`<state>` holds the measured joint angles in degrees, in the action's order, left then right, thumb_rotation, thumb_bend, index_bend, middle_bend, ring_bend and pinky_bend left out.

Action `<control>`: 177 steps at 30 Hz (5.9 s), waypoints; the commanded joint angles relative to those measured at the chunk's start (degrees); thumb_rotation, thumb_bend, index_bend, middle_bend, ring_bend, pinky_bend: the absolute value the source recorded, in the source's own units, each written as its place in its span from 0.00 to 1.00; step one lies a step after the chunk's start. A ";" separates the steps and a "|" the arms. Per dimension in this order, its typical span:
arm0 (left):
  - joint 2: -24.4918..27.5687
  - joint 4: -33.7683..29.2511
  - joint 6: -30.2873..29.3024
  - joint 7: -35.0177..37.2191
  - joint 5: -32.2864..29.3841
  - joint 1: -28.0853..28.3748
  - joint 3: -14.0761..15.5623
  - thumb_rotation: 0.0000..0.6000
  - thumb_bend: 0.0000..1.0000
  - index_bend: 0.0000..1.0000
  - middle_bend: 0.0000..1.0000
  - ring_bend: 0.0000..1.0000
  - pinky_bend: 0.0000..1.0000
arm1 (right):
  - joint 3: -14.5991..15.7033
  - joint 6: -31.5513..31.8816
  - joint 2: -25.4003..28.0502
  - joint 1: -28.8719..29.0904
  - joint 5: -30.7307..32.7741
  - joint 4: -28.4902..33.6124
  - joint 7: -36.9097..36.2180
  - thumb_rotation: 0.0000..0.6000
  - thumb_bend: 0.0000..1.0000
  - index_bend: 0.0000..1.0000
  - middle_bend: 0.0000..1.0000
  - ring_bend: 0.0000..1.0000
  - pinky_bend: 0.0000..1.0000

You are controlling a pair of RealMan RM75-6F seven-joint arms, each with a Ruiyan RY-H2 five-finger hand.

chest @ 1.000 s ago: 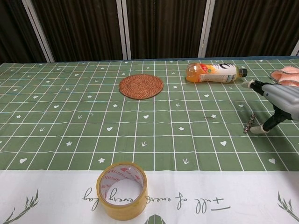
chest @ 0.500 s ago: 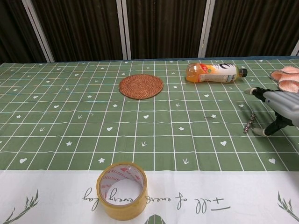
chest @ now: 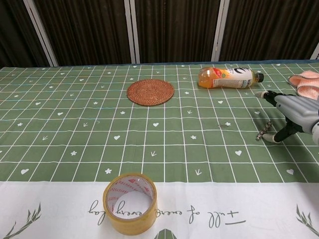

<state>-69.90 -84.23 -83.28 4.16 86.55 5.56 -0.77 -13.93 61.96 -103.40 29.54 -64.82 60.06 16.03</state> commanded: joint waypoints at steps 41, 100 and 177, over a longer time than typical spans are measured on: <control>0.42 -1.10 1.57 0.18 -1.41 0.20 -0.07 1.00 0.06 0.00 0.00 0.00 0.00 | -0.73 1.92 0.75 2.09 -3.39 3.05 -2.06 1.00 0.20 0.40 0.10 0.00 0.00; 0.49 -1.77 2.69 0.11 -2.60 0.40 -0.36 1.00 0.06 0.00 0.00 0.00 0.00 | 1.97 -2.33 -1.95 1.75 -2.66 -0.66 -4.24 1.00 0.33 0.47 0.13 0.00 0.00; 0.54 -1.50 2.34 0.64 -2.11 0.23 -0.12 1.00 0.06 0.00 0.00 0.00 0.00 | -16.16 3.05 4.32 8.09 36.30 28.19 -1.28 1.00 0.33 0.60 0.18 0.00 0.00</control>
<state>-69.36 -85.73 -80.93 4.79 84.44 5.79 -0.90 -30.12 64.99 -99.06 37.62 -28.54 88.22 14.77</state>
